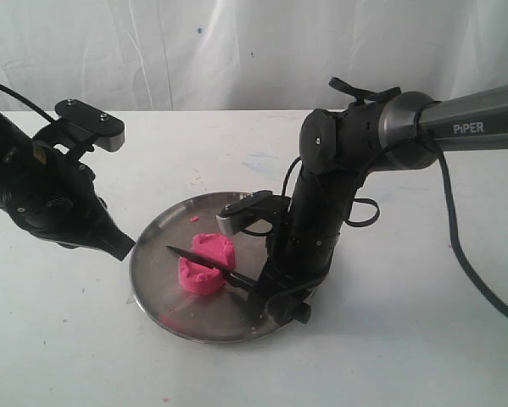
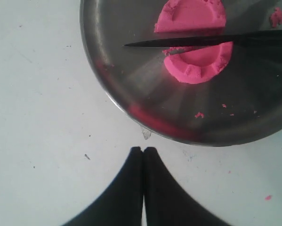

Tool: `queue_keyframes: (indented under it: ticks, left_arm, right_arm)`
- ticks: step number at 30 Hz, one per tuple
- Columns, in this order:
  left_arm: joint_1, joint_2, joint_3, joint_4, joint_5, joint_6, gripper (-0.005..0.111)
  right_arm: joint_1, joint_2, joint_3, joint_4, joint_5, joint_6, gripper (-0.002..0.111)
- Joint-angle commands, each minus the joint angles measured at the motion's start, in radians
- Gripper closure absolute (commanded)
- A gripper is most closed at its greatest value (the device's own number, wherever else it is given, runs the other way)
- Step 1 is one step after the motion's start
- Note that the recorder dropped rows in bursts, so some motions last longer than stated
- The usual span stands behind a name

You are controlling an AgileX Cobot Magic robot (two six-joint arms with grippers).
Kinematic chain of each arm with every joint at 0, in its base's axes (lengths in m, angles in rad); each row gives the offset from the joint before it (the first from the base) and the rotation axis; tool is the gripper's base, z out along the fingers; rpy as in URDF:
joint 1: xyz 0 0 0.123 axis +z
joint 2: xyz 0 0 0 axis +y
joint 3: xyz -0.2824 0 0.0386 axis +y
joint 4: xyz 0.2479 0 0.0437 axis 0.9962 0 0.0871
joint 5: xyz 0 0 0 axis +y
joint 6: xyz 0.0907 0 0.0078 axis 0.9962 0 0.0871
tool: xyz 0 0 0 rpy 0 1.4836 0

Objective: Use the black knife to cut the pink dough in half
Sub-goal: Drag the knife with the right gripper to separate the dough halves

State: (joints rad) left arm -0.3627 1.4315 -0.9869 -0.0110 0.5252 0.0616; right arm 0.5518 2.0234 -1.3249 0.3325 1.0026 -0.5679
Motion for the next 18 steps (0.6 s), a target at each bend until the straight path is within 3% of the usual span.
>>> queue_keyframes:
  ticks: [1, 12, 18]
  left_arm:
    - [0.001, -0.009, 0.007, -0.019, 0.008, -0.006, 0.107]
    - [0.001, -0.009, 0.007, -0.03, 0.003, -0.006, 0.107]
    - [0.001, 0.018, 0.009, -0.032, -0.087, -0.006, 0.107]
  right_arm:
    - [0.009, 0.002, -0.004, 0.002, 0.04, 0.001, 0.108]
    - [0.009, 0.002, -0.016, -0.036, 0.047, 0.076, 0.108]
    - [0.009, 0.002, -0.021, -0.061, 0.087, 0.108, 0.108]
